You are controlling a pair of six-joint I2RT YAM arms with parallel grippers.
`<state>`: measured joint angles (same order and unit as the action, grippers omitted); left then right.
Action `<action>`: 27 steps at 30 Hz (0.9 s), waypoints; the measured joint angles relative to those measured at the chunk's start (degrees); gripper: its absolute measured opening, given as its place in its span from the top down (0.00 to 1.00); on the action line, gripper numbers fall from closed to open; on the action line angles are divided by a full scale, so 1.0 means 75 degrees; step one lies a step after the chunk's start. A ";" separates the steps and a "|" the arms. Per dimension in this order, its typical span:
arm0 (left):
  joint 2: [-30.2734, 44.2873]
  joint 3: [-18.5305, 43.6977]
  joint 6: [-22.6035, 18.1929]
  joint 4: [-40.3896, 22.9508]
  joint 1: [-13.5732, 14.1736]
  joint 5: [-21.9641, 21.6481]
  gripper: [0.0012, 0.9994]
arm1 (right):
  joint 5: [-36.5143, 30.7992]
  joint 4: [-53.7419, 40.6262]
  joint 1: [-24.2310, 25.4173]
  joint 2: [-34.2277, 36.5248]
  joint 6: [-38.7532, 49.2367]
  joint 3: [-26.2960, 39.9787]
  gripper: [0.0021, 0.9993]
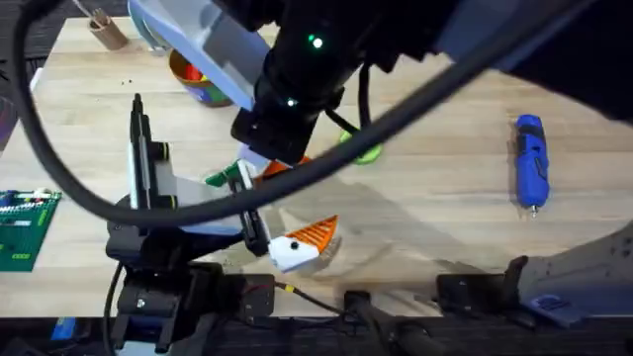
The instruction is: Pick up the gripper from the table and insert it into the empty holder that is missing its gripper. Then pick up a screw, insert it into the mounting hole, and use the screwdriver to tighten it. Finally, clean up the table by picking up the vegetable and placing it into the bucket.
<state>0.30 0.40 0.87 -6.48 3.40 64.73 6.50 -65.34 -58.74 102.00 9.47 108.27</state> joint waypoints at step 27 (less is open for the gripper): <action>0.0002 0.0000 0.0005 -0.0006 0.0000 0.0020 0.01 | -0.0003 0.0029 -0.0003 0.0168 0.0000 0.0003 0.99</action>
<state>0.32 0.40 0.91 -6.52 3.40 64.88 6.48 -65.12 -58.76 103.26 9.47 108.29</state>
